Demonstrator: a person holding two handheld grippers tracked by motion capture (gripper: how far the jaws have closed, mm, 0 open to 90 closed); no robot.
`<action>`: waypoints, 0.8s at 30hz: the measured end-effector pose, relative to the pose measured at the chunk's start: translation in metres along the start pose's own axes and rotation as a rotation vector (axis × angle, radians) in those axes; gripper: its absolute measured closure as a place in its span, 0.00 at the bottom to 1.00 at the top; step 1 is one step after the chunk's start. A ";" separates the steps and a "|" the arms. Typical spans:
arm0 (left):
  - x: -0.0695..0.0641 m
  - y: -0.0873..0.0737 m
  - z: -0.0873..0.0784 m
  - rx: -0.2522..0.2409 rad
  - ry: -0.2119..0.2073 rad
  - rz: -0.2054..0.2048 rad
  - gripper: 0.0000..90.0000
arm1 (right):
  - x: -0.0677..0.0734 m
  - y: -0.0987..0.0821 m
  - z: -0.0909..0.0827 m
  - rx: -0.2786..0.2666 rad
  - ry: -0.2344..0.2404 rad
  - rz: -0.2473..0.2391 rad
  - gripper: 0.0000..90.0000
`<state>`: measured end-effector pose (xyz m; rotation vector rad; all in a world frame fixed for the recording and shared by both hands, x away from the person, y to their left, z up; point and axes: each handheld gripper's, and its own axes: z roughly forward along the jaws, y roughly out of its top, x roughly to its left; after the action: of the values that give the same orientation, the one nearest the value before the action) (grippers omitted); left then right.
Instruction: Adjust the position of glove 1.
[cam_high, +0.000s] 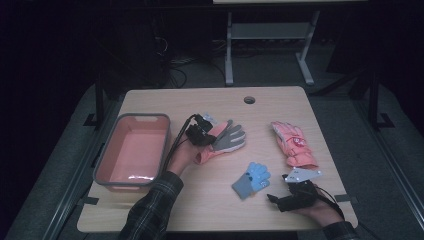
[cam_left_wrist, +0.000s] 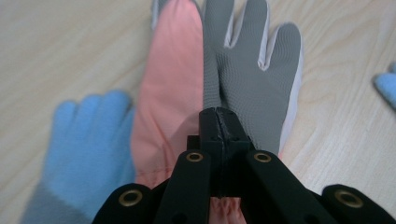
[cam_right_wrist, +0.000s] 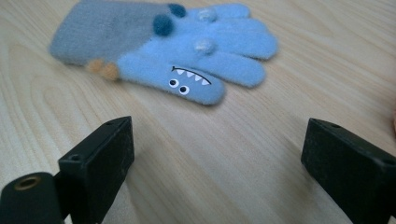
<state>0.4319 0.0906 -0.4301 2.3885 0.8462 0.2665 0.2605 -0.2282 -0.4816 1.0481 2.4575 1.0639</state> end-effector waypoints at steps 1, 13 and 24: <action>-0.001 0.000 0.002 0.004 -0.001 0.002 1.00 | 0.000 0.000 0.000 0.000 0.000 0.000 0.10; -0.023 0.013 0.017 -0.015 -0.051 0.032 1.00 | 0.000 0.000 0.000 0.001 0.000 0.003 0.10; -0.054 0.041 0.036 -0.017 -0.120 0.076 1.00 | 0.000 0.001 0.000 0.003 0.000 0.002 0.10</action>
<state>0.4241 0.0145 -0.4353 2.3971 0.6965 0.1574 0.2609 -0.2277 -0.4814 1.0518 2.4594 1.0604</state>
